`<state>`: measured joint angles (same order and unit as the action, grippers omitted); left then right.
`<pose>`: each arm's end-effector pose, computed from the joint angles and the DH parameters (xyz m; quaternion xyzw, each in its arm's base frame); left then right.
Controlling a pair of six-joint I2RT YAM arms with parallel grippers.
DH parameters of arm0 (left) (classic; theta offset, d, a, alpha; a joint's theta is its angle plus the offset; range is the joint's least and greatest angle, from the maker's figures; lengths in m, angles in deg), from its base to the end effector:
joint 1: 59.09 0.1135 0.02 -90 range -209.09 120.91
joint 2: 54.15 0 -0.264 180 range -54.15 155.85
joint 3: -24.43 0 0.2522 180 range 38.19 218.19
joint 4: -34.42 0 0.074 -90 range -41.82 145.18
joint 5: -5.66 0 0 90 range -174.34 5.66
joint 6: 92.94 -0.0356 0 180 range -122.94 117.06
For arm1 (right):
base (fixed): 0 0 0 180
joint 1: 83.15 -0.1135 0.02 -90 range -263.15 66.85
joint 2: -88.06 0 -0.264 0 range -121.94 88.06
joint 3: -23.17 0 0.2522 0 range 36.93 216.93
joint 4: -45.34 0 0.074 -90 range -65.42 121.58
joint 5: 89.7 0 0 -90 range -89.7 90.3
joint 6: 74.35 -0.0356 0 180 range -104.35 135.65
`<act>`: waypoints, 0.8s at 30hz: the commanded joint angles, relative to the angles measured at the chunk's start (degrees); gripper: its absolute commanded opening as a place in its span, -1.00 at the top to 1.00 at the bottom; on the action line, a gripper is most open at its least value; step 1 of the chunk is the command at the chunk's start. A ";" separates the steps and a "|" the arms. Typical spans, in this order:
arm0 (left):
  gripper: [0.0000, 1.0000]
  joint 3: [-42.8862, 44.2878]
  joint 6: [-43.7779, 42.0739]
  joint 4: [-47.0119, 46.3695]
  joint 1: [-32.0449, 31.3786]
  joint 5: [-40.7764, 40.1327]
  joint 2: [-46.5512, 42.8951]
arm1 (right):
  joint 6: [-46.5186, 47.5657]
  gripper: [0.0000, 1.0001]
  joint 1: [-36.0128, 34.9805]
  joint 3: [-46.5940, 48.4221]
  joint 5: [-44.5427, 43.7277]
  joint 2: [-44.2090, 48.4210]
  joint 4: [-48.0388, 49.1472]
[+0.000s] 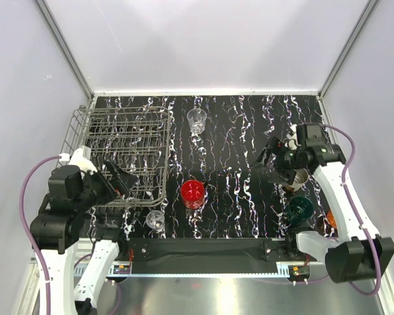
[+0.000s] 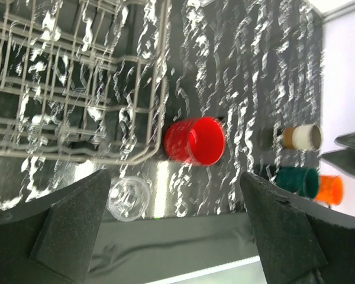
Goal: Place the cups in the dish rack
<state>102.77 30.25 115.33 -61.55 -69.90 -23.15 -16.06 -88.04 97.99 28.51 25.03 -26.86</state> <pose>0.0546 -0.0112 0.3750 -0.1743 0.8587 -0.2490 0.4126 0.1970 0.0337 0.3087 0.1569 0.9266 0.3015 0.1612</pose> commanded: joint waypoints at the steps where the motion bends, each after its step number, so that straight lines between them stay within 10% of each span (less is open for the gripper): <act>1: -0.98 0.29 -2.78 3.15 0.09 0.24 2.30 | 4.54 -0.99 -4.77 7.12 -7.69 -4.19 -1.50; 16: -0.98 0.46 -1.55 2.11 0.17 4.72 -0.50 | 12.87 -0.99 -37.55 28.74 -18.35 -30.46 -0.27; 24: -0.86 0.37 -0.93 1.66 0.17 7.62 -2.35 | 18.34 -0.68 -45.12 32.37 -20.29 -39.63 -0.90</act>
<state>101.78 29.26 119.00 -61.55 -65.40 -24.76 -1.72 -131.29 128.81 11.59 -13.76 -27.56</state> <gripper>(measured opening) 0.935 0.848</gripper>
